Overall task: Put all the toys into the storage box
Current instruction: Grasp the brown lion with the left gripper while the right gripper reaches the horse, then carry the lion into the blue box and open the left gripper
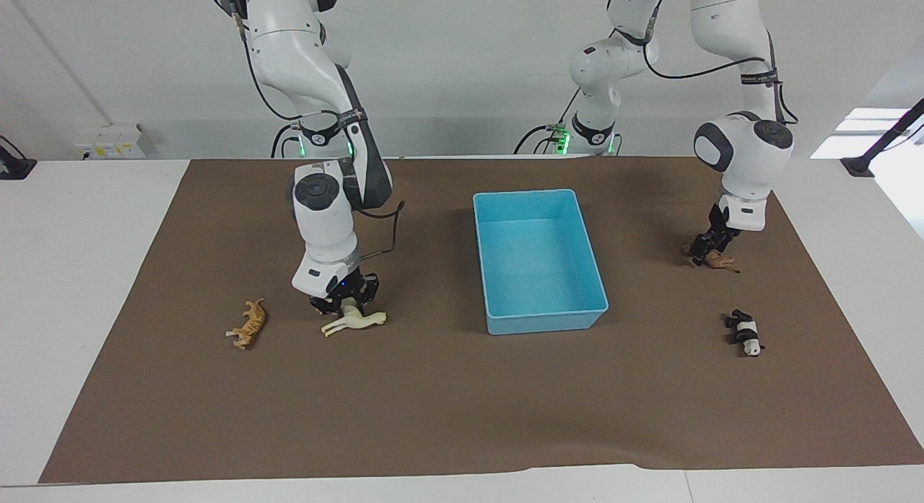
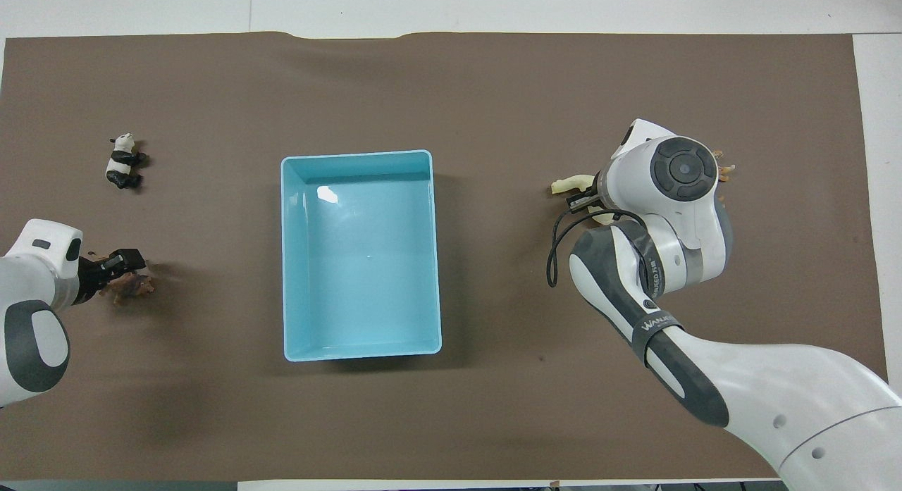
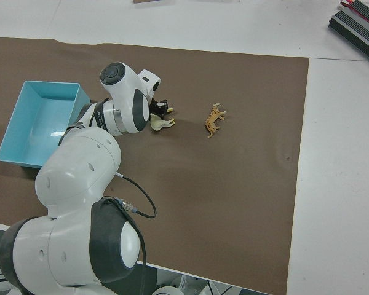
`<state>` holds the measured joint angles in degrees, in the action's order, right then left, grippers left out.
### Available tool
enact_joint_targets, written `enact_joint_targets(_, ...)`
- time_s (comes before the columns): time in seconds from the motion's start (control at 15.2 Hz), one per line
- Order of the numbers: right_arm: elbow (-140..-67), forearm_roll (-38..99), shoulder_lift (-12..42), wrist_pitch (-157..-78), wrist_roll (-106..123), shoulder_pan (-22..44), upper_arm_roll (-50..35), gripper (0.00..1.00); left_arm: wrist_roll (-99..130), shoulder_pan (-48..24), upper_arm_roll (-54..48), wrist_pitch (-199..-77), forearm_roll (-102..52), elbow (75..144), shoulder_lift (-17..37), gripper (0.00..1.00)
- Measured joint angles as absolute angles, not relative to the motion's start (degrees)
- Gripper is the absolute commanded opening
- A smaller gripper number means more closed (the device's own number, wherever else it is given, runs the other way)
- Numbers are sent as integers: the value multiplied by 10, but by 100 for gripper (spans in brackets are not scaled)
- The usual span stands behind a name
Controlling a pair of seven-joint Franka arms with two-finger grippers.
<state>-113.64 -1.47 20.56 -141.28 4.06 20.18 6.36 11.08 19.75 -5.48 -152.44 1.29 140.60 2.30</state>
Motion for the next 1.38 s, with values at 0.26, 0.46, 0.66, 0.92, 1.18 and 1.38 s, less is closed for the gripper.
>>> enact_joint_targets(0.26, -1136, -15, 206, -1411, 41, 202, 64, 0, 105, 197, -55, -1528, 13, 1405, 22, 0)
enact_joint_targets(0.46, -1110, -23, 203, -1362, 41, 199, 68, 0, 105, 196, -57, -1517, 13, 1380, 22, 0)
enact_joint_targets(0.66, -1050, -33, 178, -1257, 41, 180, 73, 0, 137, 162, -62, -1381, 13, 1273, 17, 0)
enact_joint_targets(0.92, -959, -35, 134, -1108, 41, 152, 73, 0, 282, 60, -69, -1216, 13, 1136, 6, 0)
enact_joint_targets(1.18, -906, -35, 120, -1042, 49, 138, 73, 0, 394, -19, -76, -1201, 8, 1127, 4, 0)
enact_joint_targets(1.38, -904, -35, 121, -1039, 50, 139, 73, 0, 453, -85, -79, -1218, -15, 1132, 6, 0)
